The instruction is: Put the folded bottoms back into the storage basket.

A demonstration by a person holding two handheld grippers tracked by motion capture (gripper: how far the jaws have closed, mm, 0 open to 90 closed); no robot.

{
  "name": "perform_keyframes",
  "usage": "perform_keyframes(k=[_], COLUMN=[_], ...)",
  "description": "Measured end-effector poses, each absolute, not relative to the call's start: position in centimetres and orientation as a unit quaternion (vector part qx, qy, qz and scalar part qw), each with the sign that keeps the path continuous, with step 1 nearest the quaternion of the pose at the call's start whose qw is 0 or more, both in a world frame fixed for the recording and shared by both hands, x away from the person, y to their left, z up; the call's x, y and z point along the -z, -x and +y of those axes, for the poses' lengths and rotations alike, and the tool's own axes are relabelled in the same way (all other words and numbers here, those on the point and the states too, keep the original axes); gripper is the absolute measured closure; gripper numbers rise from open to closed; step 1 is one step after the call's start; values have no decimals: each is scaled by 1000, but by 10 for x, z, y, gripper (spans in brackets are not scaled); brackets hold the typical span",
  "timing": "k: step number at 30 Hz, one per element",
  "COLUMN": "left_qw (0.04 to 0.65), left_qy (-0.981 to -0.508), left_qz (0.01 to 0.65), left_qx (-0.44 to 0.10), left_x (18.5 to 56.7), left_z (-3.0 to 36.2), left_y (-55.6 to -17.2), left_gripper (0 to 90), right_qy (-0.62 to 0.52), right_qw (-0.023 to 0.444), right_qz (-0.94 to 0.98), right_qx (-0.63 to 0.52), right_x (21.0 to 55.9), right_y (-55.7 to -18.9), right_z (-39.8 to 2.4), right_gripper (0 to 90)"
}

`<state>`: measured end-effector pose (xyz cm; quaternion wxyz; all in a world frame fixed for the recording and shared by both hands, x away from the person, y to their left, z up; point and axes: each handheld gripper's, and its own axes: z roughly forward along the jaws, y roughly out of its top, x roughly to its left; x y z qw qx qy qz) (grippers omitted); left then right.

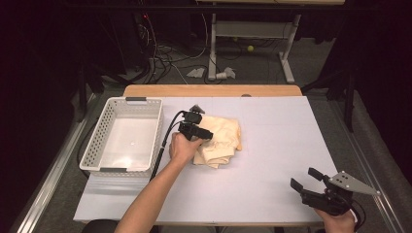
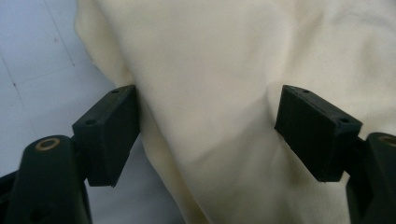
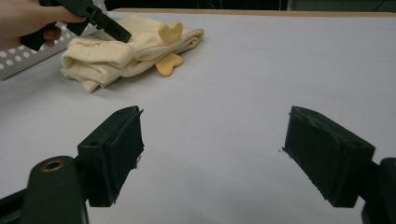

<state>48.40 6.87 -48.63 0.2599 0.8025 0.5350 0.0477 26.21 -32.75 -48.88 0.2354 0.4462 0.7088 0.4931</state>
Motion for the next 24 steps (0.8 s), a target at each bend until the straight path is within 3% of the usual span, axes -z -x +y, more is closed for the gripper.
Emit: perform_keyframes(k=[10,17,21,24], left_qw=[268,269,271,278], left_qy=[-794,-803,-809,-810], left_qz=[545,531,520,516], left_qx=[-22,-33,-30,-18], left_x=[498,500,499,497], left_z=[73,69,65,63], left_y=[-491,-488,-485,-483], left_gripper=[164,144,192,297], right_qy=[-445,-445,-445,-445], right_qw=[236,236,237,236], right_qz=[709,710,711,711], right_qx=[-493,-492,-491,-491], right_x=[489,489,489,489], right_y=[-262,-262,-262,-262], right_z=[-327,-327,-326,-326], right_gripper=[199,199,200,200])
